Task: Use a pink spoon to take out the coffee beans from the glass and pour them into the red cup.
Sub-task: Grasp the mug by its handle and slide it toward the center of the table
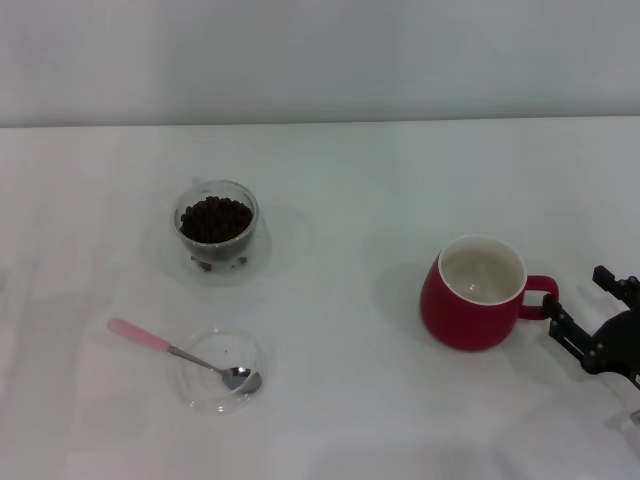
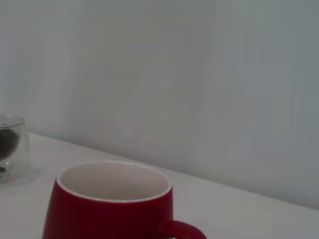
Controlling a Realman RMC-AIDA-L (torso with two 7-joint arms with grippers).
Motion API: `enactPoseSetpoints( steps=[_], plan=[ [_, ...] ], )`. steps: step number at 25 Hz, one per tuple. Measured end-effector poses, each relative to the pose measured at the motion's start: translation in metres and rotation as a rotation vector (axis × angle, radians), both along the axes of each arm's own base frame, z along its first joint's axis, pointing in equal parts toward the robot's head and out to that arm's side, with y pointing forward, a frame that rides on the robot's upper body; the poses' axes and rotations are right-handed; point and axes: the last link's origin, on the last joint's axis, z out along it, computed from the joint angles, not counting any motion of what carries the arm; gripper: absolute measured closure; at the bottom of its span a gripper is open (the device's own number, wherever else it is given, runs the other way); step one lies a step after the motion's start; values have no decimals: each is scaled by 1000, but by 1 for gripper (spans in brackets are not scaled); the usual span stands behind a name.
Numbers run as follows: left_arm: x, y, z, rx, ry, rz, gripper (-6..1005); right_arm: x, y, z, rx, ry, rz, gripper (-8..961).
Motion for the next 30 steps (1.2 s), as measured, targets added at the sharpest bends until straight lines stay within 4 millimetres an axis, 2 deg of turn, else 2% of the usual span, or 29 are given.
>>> enactPoseSetpoints(
  steps=[8, 25, 30],
  plan=[
    [-1, -1, 0, -1, 0, 3, 136, -9, 4, -13, 0, -35, 9, 243],
    [-2, 0, 3, 3, 9, 3, 137, -12, 6, -16, 4, -35, 9, 379],
    [-2, 1, 4, 3, 10, 3, 137, -11, 7, -16, 0, -37, 8, 461]
  ],
)
